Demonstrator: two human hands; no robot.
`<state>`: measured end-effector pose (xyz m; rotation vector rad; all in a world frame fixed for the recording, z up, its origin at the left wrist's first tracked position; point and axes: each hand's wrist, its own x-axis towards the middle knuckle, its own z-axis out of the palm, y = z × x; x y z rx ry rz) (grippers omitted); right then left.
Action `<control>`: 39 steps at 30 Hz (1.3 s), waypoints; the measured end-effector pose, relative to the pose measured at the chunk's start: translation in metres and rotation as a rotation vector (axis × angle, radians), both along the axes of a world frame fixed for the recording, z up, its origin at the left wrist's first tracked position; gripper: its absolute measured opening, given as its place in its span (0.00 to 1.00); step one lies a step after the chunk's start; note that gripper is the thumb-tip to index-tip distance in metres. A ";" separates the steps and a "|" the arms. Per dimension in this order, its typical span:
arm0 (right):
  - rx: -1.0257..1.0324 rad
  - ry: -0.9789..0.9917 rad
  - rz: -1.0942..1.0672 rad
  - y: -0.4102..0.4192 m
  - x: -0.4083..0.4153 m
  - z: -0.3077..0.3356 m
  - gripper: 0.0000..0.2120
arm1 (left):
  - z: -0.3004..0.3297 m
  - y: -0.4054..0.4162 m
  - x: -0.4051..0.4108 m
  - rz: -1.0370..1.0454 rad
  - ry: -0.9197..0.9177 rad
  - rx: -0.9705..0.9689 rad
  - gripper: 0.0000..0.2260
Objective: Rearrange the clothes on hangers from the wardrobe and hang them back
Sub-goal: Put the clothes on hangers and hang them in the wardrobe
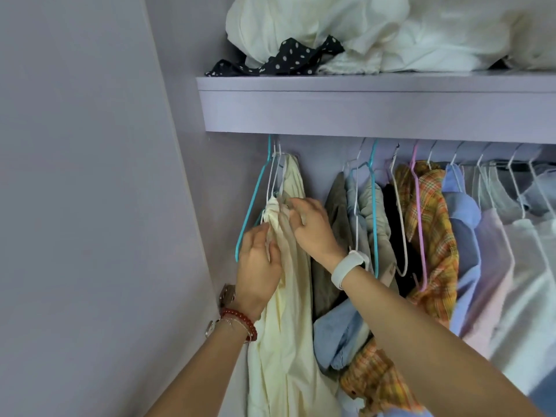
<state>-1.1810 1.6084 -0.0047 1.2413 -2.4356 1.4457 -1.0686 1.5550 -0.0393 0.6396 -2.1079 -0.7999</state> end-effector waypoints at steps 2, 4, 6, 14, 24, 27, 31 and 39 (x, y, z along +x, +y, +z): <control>0.024 0.208 -0.078 0.032 0.012 -0.004 0.16 | -0.003 0.010 0.005 0.050 -0.044 -0.162 0.19; -0.009 0.435 -0.168 0.066 0.020 -0.014 0.18 | -0.010 0.022 0.009 0.107 -0.104 -0.358 0.21; 0.016 0.537 -0.259 0.107 0.026 -0.026 0.19 | -0.019 0.039 0.009 0.072 -0.158 -0.474 0.22; 0.357 0.272 -0.651 0.307 0.097 -0.121 0.20 | -0.090 0.168 0.015 -0.401 -0.439 -0.587 0.21; 0.509 -0.311 -1.142 0.584 0.275 -0.220 0.23 | -0.176 0.443 0.075 -1.252 -0.580 -0.661 0.17; 0.449 -0.426 -1.320 0.667 0.332 -0.228 0.26 | -0.187 0.550 0.102 -1.477 -0.543 -0.703 0.17; 0.425 -0.575 -1.563 0.761 0.406 -0.236 0.22 | -0.197 0.684 0.153 -1.709 -0.553 -0.738 0.17; 0.228 -0.792 -1.943 0.881 0.529 -0.248 0.17 | -0.212 0.881 0.223 -2.044 -0.581 -0.807 0.16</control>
